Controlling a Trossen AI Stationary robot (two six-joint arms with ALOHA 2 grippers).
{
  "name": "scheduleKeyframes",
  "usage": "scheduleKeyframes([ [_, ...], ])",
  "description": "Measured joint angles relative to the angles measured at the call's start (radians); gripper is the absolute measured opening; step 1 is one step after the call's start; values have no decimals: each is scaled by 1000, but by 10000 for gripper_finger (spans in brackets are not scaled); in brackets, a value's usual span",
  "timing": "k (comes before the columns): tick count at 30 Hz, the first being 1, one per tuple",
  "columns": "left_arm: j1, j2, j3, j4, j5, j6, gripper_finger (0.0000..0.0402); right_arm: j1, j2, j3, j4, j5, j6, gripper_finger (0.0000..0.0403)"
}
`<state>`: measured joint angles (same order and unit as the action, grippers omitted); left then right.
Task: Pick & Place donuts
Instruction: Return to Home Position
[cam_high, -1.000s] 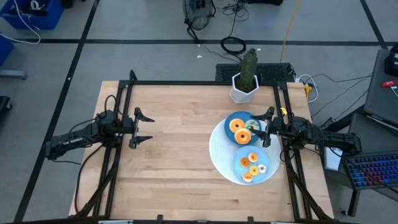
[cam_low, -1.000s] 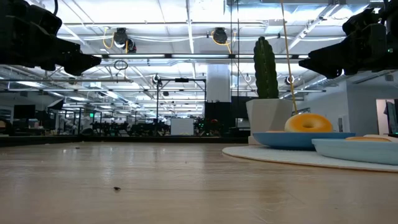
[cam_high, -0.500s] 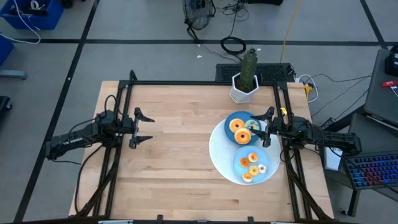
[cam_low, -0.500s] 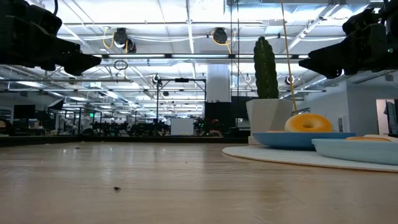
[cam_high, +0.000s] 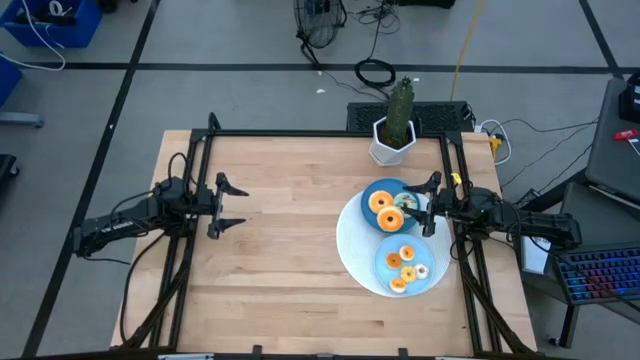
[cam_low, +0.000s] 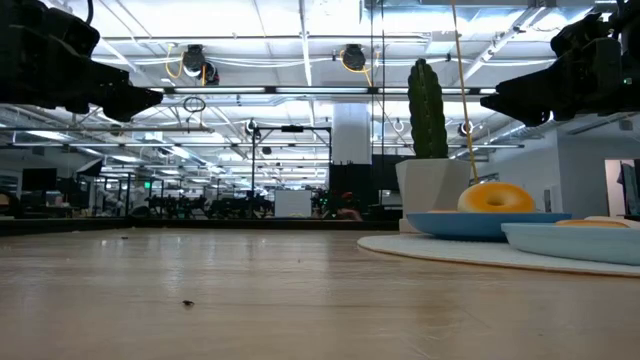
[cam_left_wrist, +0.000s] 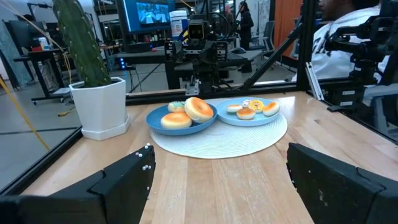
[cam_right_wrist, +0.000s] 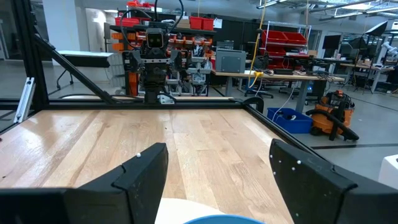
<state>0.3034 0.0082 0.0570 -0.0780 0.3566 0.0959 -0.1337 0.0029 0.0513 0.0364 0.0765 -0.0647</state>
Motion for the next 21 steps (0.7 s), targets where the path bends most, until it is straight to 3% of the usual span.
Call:
scheduleKeyframes([
  [21, 0, 0, 0, 0, 0, 3, 356, 0, 0, 0, 0, 0, 0, 264],
])
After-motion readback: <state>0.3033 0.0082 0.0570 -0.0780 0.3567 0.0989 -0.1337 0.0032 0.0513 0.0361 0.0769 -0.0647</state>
